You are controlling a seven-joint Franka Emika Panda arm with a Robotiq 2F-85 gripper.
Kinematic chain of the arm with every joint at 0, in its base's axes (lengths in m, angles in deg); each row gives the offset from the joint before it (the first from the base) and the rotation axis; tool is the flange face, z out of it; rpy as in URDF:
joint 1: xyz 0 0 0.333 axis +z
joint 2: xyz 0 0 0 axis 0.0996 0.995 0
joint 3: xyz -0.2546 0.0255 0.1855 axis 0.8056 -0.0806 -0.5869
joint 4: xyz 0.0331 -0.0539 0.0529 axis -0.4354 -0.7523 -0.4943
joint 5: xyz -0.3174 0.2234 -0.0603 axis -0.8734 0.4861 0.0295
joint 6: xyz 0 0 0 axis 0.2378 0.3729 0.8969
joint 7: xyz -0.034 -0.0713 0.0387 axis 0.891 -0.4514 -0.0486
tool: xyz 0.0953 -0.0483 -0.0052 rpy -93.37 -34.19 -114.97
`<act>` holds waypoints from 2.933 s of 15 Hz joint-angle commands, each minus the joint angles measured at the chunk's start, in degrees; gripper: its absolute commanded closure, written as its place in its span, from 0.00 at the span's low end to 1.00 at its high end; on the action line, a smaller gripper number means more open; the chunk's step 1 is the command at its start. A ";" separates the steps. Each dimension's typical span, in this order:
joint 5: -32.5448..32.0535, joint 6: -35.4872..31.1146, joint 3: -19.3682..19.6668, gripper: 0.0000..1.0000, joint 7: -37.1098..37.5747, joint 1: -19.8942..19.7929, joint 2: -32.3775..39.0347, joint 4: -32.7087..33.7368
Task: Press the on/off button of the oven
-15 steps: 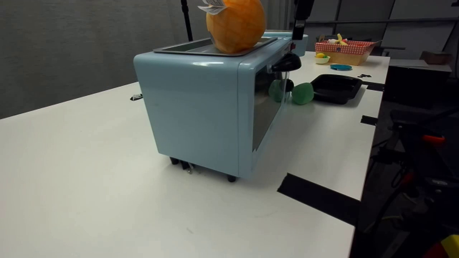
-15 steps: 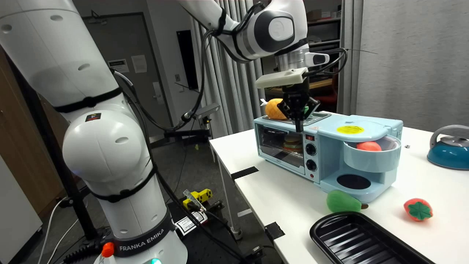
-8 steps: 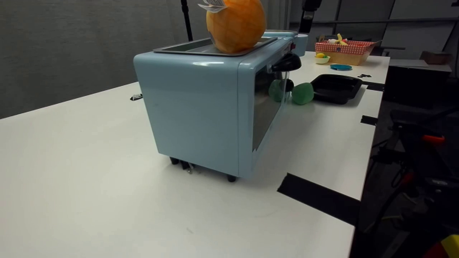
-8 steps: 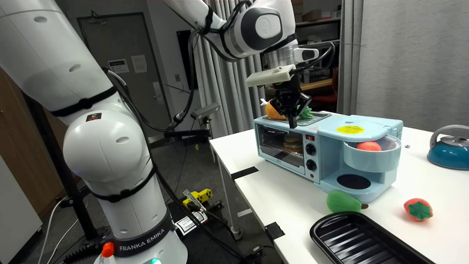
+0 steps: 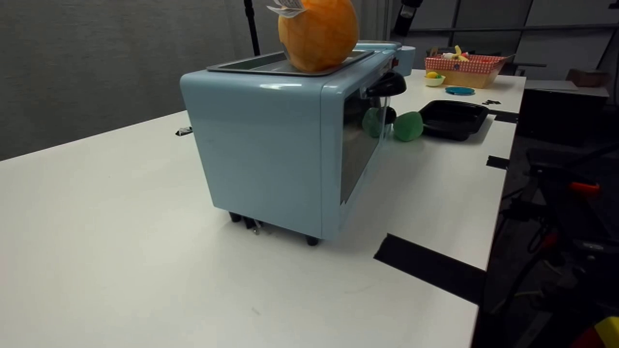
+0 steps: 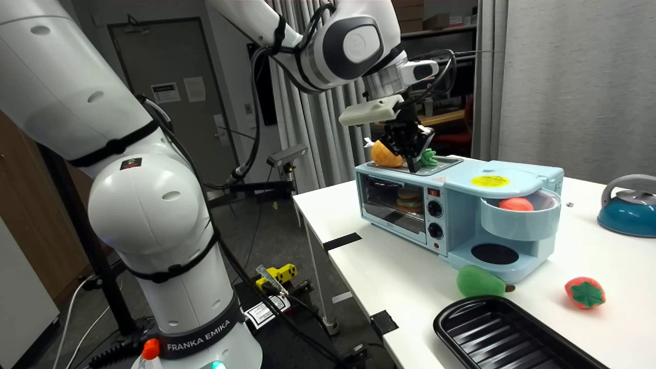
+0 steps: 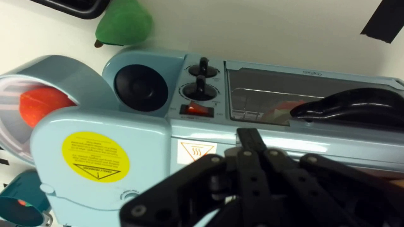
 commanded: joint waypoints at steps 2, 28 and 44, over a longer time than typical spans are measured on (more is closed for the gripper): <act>-1.71 -4.13 -0.68 1.00 2.90 -0.86 -2.63 -3.23; -0.88 -3.02 0.10 0.00 2.14 -0.28 -1.90 -2.71; -0.88 -3.02 0.10 0.00 2.14 -0.28 -1.90 -2.75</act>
